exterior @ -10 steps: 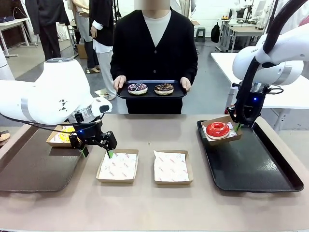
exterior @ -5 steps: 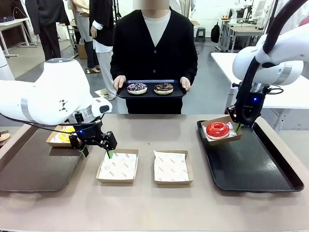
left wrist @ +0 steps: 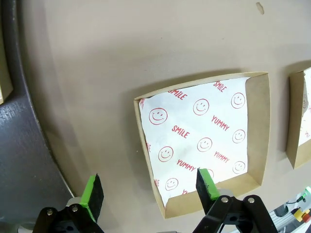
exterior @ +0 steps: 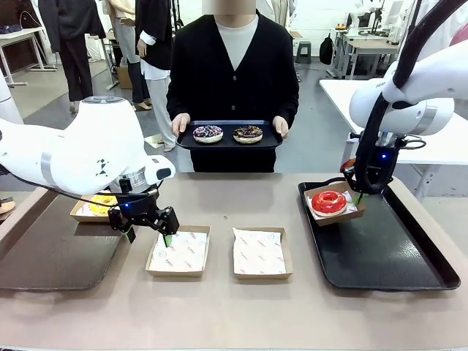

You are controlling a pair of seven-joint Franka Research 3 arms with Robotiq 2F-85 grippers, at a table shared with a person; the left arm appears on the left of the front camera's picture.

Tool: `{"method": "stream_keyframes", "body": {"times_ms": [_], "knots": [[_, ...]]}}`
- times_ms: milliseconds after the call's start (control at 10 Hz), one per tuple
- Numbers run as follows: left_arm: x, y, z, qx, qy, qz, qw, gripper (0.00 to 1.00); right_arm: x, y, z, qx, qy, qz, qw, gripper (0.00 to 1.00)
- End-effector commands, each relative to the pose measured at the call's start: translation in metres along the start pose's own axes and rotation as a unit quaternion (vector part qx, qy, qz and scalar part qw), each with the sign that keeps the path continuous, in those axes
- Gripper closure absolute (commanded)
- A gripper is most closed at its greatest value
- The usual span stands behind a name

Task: Individually package the donuts and arrange them on the tray.
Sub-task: Place the picked Paper togo box on the Handle tray while simultaneously picking up another Paper togo box from the table with the other hand.

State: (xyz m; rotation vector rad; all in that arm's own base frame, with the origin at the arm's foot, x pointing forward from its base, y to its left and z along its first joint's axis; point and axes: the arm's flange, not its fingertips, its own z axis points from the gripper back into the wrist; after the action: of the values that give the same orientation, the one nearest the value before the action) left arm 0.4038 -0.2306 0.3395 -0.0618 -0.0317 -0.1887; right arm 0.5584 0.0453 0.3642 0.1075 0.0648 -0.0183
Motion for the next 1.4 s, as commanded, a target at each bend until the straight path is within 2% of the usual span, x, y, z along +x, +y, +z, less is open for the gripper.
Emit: {"method": "stream_keyframes", "body": {"times_ms": [0, 500, 600, 700, 800, 900, 1000, 1100, 1200, 1300], "knots": [[0.01, -0.011, -0.006, 0.014, 0.001, 0.016, 1.0, 0.0, 0.008, 0.001, -0.003, 0.004, -0.006, -0.006, 1.0, 0.99], [0.018, -0.01, -0.011, 0.01, 0.016, 0.038, 0.999, 0.0, 0.015, 0.0, -0.006, 0.011, -0.004, -0.001, 1.0, 0.99], [0.019, -0.009, -0.011, 0.009, 0.017, 0.039, 0.999, 0.53, 0.016, -0.001, -0.006, 0.013, -0.001, 0.003, 1.0, 0.6], [0.02, -0.009, -0.011, 0.007, 0.02, 0.039, 0.999, 0.59, 0.016, -0.001, -0.006, 0.013, -0.001, 0.009, 1.0, 0.39], [0.02, -0.008, -0.012, 0.007, 0.022, 0.042, 0.999, 1.0, 0.016, -0.001, -0.006, 0.014, 0.0, 0.009, 1.0, 0.0], [0.021, -0.007, -0.012, 0.006, 0.024, 0.044, 0.999, 1.0, 0.016, -0.002, -0.006, 0.015, 0.0, 0.009, 1.0, 0.0], [0.022, -0.007, -0.012, 0.005, 0.024, 0.046, 0.999, 0.74, 0.015, -0.003, -0.006, 0.016, -0.001, 0.01, 1.0, 0.0], [0.021, -0.006, -0.011, 0.005, 0.024, 0.046, 0.999, 0.84, 0.014, -0.004, -0.006, 0.017, -0.001, 0.01, 1.0, 0.15], [0.021, -0.006, -0.01, 0.006, 0.025, 0.047, 0.999, 1.0, 0.012, -0.005, -0.005, 0.018, -0.001, 0.011, 1.0, 0.05], [0.021, -0.005, -0.01, 0.006, 0.027, 0.048, 0.998, 1.0, 0.01, -0.005, -0.005, 0.019, -0.001, 0.012, 1.0, 0.0]]}}
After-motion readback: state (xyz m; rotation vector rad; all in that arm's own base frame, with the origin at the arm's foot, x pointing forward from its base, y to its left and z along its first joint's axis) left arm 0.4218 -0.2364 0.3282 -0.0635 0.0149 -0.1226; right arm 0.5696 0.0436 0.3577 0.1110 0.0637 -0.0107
